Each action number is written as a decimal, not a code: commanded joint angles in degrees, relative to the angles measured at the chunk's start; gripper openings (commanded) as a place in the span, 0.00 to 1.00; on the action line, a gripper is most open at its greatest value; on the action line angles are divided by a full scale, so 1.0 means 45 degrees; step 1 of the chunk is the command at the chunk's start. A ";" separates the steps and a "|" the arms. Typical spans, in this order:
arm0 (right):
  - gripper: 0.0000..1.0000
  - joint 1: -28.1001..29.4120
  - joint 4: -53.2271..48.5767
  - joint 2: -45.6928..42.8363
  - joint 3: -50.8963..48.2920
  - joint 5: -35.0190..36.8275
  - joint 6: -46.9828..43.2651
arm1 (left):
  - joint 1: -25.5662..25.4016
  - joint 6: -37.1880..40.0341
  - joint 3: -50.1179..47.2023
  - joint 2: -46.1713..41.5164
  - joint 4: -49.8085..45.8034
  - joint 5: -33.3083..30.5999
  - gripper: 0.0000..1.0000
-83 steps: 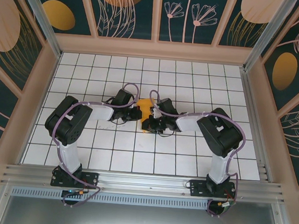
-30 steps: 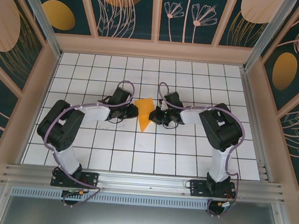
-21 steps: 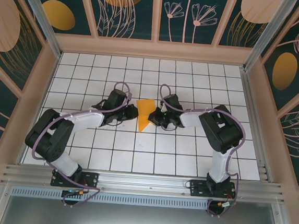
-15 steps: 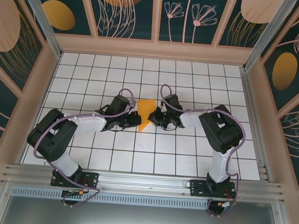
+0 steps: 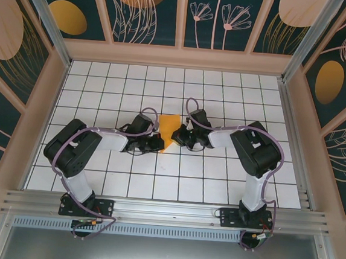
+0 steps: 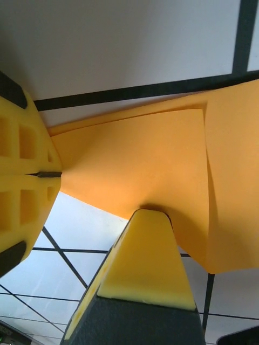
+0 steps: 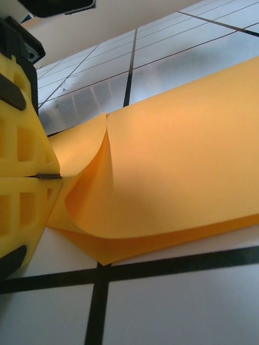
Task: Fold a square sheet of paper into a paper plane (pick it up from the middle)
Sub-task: Third fold the triangle at the center of the table.
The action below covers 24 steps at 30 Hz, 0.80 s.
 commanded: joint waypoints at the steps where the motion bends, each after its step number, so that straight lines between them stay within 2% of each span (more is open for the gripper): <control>1: 0.06 0.0112 -0.0224 -0.0661 -0.0197 -0.0235 -0.1033 | -0.0095 0.0065 0.0108 0.0361 -0.0611 -0.0404 0.00; 8: 0.07 0.0211 -0.0880 -0.0934 -0.0019 -0.0160 -0.2753 | -0.0105 0.0322 0.0228 0.0408 -0.1426 -0.1073 0.00; 16: 0.07 0.0497 -0.1410 0.0026 0.0718 -0.0550 -0.3243 | -0.0103 0.0431 0.0250 0.0453 -0.1830 -0.1309 0.00; 24: 0.07 -0.0254 -0.2279 0.0655 0.1323 -0.0251 -0.3699 | -0.0104 0.0635 0.0081 0.0451 -0.2340 -0.1549 0.00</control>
